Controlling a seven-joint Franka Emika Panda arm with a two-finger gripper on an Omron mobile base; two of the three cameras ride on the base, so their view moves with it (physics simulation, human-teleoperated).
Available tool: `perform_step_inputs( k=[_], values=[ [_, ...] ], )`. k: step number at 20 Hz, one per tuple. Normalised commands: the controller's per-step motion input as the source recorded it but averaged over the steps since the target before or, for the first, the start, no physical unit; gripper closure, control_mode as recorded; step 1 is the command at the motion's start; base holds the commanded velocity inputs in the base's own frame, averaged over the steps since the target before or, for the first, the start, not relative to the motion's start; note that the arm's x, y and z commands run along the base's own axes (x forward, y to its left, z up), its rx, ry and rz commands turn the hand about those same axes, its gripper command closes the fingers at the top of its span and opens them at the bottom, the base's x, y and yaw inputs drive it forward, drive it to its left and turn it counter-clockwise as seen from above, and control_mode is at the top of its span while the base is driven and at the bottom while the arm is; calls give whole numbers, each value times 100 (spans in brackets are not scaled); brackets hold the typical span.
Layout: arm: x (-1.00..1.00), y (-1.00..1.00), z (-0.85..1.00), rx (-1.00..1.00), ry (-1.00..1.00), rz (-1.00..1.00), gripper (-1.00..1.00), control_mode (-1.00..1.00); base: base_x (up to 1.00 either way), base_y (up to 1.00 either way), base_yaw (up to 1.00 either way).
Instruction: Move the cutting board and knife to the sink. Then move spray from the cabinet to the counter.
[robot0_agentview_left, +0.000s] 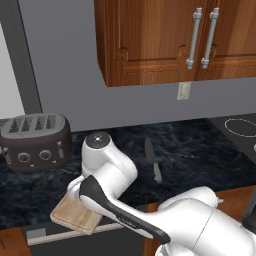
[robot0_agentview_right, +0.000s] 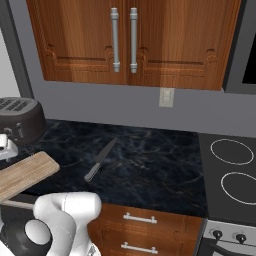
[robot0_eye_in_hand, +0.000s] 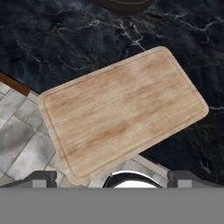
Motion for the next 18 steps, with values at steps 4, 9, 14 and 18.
perform_step_inputs(
  k=[4,9,14,18],
  values=[
    [-31,13,-3,-2,4,3,-100,-100,0,0,0],
    [-32,17,-5,-13,0,7,-100,-100,0,0,0],
    [-34,18,-11,-30,-2,8,-100,-100,0,0,0],
    [-26,16,-10,-32,-1,7,-100,-100,0,0,0]
  ],
)
